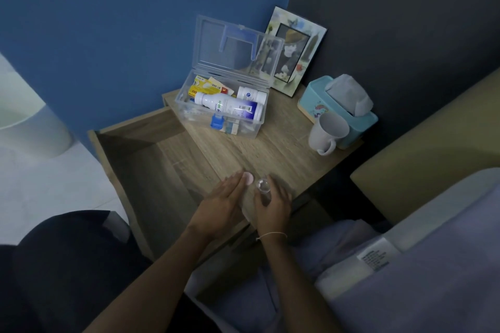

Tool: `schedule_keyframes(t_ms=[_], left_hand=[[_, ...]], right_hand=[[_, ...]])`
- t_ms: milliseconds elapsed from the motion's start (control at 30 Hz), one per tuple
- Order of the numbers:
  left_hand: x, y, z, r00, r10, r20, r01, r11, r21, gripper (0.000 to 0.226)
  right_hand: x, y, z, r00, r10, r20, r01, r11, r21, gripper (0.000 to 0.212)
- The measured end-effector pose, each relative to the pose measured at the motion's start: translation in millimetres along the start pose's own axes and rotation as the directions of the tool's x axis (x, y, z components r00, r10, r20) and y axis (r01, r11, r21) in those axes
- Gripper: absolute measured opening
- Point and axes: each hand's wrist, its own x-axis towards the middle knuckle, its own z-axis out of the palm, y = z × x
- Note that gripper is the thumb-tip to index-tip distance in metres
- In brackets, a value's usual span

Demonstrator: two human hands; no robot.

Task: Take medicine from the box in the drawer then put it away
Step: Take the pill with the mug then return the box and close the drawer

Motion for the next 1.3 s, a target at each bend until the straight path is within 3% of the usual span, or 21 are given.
schedule_keyframes(t_ms=[233, 400, 533, 633, 700, 867, 967, 1300], left_hand=[[6, 1, -6, 0.995, -0.038, -0.090, 0.038, 0.999, 0.007, 0.054], [35, -19, -19, 0.985, -0.144, -0.097, 0.148, 0.988, 0.037, 0.055], [55, -35, -29, 0.977, -0.210, -0.019, 0.211, 0.976, 0.045, 0.058], [63, -43, -32, 0.971, -0.237, 0.039, 0.234, 0.970, 0.063, 0.058], [63, -45, -32, 0.970, -0.236, 0.060, 0.230, 0.969, 0.085, 0.058], [60, -44, -32, 0.970, -0.234, 0.065, 0.227, 0.969, 0.095, 0.058], [59, -43, -32, 0.970, -0.237, 0.061, 0.230, 0.968, 0.105, 0.058], [59, -49, -30, 0.964, -0.247, 0.097, 0.233, 0.962, 0.143, 0.058]], right_hand=[[14, -13, -2, 0.992, 0.086, -0.094, -0.074, 0.989, 0.129, 0.061], [80, -39, -27, 0.925, -0.006, -0.380, 0.041, 0.996, 0.083, 0.059], [130, -38, -46, 0.868, 0.124, -0.482, -0.119, 0.992, 0.043, 0.080], [149, -18, -52, 0.874, 0.250, -0.416, -0.239, 0.968, 0.080, 0.095], [152, -6, -51, 0.876, 0.322, -0.359, -0.267, 0.944, 0.195, 0.095], [152, 3, -49, 0.793, 0.449, -0.411, -0.350, 0.889, 0.296, 0.070], [158, 4, -51, 0.791, 0.505, -0.345, -0.369, 0.844, 0.389, 0.061], [130, -5, -45, 0.851, 0.468, -0.239, -0.306, 0.811, 0.499, 0.055]])
